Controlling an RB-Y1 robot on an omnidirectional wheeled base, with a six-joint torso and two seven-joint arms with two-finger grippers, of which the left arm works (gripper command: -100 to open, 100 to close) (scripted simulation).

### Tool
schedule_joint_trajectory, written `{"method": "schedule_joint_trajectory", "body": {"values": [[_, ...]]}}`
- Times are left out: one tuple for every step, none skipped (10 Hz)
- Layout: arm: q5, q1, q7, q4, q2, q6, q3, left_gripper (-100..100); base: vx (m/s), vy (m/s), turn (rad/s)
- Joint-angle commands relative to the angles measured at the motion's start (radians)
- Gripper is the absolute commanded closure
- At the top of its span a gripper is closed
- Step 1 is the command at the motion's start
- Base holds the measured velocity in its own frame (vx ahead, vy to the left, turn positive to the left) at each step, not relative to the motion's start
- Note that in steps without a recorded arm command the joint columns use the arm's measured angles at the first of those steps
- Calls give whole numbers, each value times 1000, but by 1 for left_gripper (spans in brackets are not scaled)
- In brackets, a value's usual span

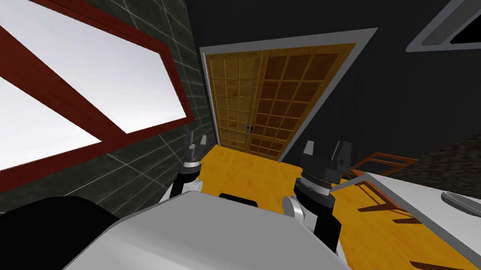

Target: Pull the door open

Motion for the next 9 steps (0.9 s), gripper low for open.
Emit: {"method": "schedule_joint_trajectory", "body": {"values": [[-6,-9,-24,28,6,-4,4,-100,82,-27,-6],[-10,-16,-41,48,10,-7,6,-100,154,-20,-4],[-15,-22,-58,67,13,-10,9,-100,174,-21,-5],[-20,-30,-78,90,17,-13,12,-100,160,-36,-6],[-23,-35,-90,104,19,-15,14,-100,138,-40,-4],[-29,-44,-114,132,24,-20,17,-100,148,-49,-5],[-32,-49,-126,146,26,-22,19,-100,124,-46,-3],[-39,-60,-154,179,30,-27,23,-100,126,-34,-8],[-43,-66,-169,197,32,-29,26,-100,138,-41,-8]]}}
